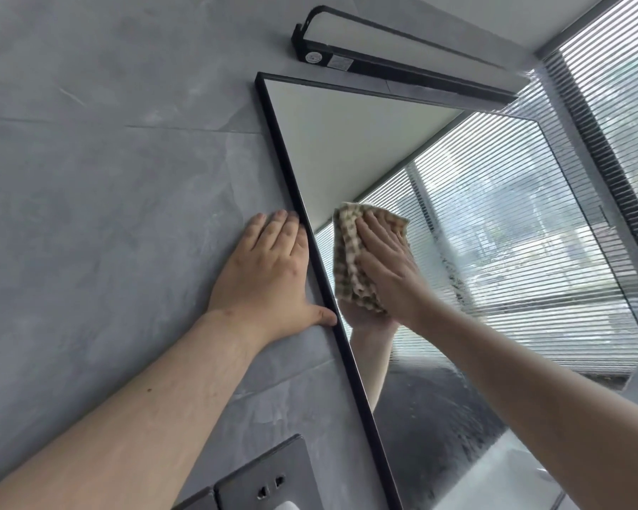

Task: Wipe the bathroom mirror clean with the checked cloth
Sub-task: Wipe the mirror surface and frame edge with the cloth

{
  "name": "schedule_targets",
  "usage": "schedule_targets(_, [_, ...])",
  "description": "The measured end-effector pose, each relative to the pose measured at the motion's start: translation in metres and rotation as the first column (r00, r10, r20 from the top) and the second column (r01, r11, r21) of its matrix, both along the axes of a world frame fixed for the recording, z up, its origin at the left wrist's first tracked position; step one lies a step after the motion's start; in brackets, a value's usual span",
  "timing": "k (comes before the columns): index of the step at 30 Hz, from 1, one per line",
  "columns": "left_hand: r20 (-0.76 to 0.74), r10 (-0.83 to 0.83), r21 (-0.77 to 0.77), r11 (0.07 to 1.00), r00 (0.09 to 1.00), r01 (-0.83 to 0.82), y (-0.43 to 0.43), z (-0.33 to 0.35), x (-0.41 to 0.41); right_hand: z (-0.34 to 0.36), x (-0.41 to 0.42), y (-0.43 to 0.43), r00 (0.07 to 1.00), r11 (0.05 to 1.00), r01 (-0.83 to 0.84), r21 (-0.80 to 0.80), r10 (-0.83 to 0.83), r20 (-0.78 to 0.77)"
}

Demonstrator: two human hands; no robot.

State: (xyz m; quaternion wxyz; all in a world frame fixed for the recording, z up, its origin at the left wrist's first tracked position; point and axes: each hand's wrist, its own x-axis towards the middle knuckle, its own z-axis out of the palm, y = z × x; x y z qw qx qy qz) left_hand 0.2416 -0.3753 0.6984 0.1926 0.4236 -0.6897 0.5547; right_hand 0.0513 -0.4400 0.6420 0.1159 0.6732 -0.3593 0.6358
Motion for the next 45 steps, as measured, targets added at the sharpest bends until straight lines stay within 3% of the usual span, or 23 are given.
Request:
schedule_targets(5, [0.013, 0.024, 0.001, 1.000, 1.000, -0.024, 0.001, 0.001, -0.001, -0.082, 0.001, 0.003, 0.910, 0.965, 0.201, -0.170, -0.248, -0.332])
schedule_targets(10, [0.011, 0.039, 0.006, 0.999, 0.999, -0.039, 0.002, 0.001, -0.001, -0.148, -0.010, 0.007, 0.841, 0.969, 0.163, -0.188, -0.236, -0.487])
schedule_targets(14, [0.009, 0.036, 0.018, 0.999, 0.999, -0.036, 0.005, 0.001, -0.001, -0.139, -0.009, 0.008, 0.827, 0.968, 0.174, -0.183, -0.244, -0.506])
schedule_targets(22, [-0.026, -0.004, -0.030, 1.000, 1.000, 0.003, 0.003, 0.001, 0.000, -0.019, 0.012, 0.004, 0.919, 0.964, 0.214, -0.159, -0.254, -0.302])
schedule_targets(25, [-0.015, 0.008, -0.034, 0.999, 1.000, -0.009, 0.000, 0.001, 0.001, -0.004, 0.014, 0.001, 0.932, 0.960, 0.232, -0.157, -0.265, -0.245])
schedule_targets(31, [-0.011, 0.060, -0.054, 0.997, 0.998, -0.060, 0.001, 0.000, 0.000, -0.045, -0.024, -0.023, 0.962, 0.962, 0.273, -0.013, -0.273, -0.019])
schedule_targets(35, [-0.010, 0.085, -0.050, 0.995, 0.996, -0.085, 0.002, 0.000, 0.000, -0.106, -0.075, -0.062, 0.915, 0.919, 0.388, 0.074, -0.394, 0.085])
schedule_targets(39, [-0.010, 0.096, -0.043, 0.994, 0.995, -0.097, 0.003, 0.000, -0.001, -0.141, -0.097, -0.080, 0.879, 0.918, 0.319, 0.235, -0.380, 0.289])
schedule_targets(45, [-0.003, 0.095, -0.045, 0.994, 0.995, -0.095, 0.003, 0.000, -0.001, -0.170, -0.069, -0.057, 0.914, 0.930, 0.290, 0.223, -0.339, 0.223])
